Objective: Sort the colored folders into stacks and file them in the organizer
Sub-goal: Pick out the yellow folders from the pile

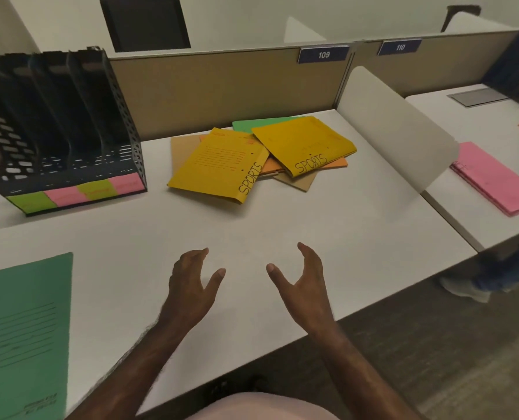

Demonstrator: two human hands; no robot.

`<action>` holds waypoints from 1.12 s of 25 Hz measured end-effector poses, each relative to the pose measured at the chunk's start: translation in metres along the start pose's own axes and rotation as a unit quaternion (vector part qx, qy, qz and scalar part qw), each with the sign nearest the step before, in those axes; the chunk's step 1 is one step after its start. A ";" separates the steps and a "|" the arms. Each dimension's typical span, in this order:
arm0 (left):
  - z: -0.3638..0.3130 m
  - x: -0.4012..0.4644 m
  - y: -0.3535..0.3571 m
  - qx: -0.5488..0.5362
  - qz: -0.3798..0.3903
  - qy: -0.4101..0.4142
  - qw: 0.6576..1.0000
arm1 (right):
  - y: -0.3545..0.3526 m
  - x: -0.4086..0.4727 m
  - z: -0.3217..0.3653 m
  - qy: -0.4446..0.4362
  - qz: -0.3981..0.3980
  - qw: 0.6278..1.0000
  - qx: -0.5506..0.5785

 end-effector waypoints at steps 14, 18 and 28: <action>-0.007 0.068 0.045 -0.040 0.044 0.016 0.998 | 0.010 0.078 -0.007 -0.132 -0.016 0.964 -0.232; -0.019 0.102 0.064 -0.049 0.021 -0.064 0.997 | 0.006 0.115 -0.004 -0.123 0.009 0.972 -0.201; -0.055 0.201 0.111 -0.431 -0.055 -0.406 0.804 | -0.006 0.181 -0.015 -0.186 0.012 0.953 -0.240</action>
Point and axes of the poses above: each hand's wrist, its own x-axis towards the middle knuckle, its own y-axis out of the palm, z = x × y, the point moved 2 cm from there along x, towards the middle knuckle, and after that the axes turned 5 degrees about -z, right-handed, at the moved point
